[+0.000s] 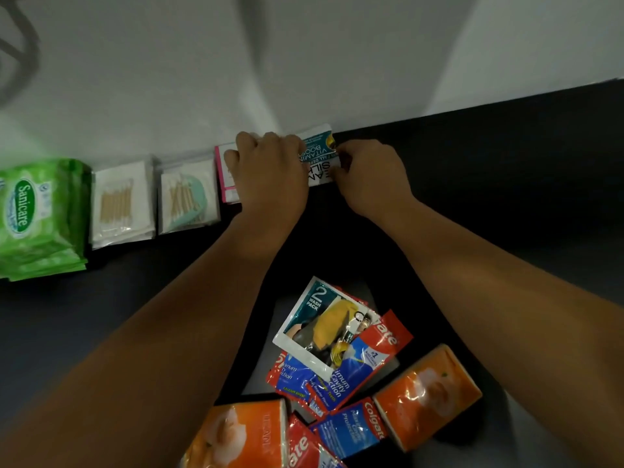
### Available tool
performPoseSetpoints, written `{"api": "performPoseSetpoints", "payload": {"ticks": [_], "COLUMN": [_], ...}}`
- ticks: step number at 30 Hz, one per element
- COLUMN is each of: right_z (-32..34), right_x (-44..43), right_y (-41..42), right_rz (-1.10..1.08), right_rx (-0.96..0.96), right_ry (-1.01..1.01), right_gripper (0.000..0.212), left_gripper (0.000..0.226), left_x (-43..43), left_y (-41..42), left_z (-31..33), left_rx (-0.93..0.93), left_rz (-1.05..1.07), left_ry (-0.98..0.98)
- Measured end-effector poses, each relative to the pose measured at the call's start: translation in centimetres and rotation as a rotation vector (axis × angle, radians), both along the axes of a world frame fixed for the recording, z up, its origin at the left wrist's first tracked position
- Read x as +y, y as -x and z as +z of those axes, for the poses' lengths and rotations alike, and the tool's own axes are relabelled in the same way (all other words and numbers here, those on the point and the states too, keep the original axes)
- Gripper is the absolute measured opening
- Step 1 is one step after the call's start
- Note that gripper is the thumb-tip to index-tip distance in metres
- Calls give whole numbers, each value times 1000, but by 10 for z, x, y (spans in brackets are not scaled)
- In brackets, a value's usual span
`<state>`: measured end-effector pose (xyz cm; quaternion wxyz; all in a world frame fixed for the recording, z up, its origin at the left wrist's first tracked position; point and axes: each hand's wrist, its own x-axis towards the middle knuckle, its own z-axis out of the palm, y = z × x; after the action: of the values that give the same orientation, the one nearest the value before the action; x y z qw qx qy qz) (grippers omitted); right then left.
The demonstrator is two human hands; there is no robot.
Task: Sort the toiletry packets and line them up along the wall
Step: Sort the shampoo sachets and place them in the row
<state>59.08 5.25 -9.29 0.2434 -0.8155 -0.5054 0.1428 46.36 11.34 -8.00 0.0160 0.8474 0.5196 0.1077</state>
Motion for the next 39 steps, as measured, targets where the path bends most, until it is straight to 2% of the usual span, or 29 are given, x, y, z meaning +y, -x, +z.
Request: {"api": "performPoseSetpoints", "payload": {"ticks": [6, 8, 10, 12, 14, 18, 22, 28, 33, 37, 39], "right_z": [-6, -1, 10, 25, 38, 53, 49, 42, 34, 32, 34], "right_x": [1, -6, -21, -42, -64, -101, -129, -147, -151, -154, -153], "right_y": [1, 0, 2, 7, 16, 32, 44, 63, 66, 67, 67], "right_rz": [22, 41, 73, 128, 193, 255, 315, 322, 280, 250, 233], "right_rx": [-54, -23, 23, 70, 127, 225, 130, -14, -12, -15, 46], "right_ry": [26, 15, 27, 82, 187, 395, 389, 392, 340, 270, 240], "right_gripper": [18, 19, 23, 26, 29, 33, 54, 59, 53, 46, 37], "left_gripper": [28, 28, 26, 21, 21, 41, 72, 100, 100, 86, 74], "left_x": [1, -2, -8, -22, -37, -55, -66, -80, -93, -100, -99], "left_y": [-1, 4, 14, 30, 50, 86, 102, 110, 108, 107, 108], "left_z": [-4, -3, 2, 11, 17, 19, 22, 16, 15, 19, 21], "left_rx": [72, -27, -222, -400, -440, -224, -91, 118, 117, 13, -61], "left_rz": [-52, -83, -152, -268, -398, -556, -569, -562, -528, -488, -446], "left_ry": [-21, -7, 54, 184, 332, 593, 786, 694, 621, 642, 714]}}
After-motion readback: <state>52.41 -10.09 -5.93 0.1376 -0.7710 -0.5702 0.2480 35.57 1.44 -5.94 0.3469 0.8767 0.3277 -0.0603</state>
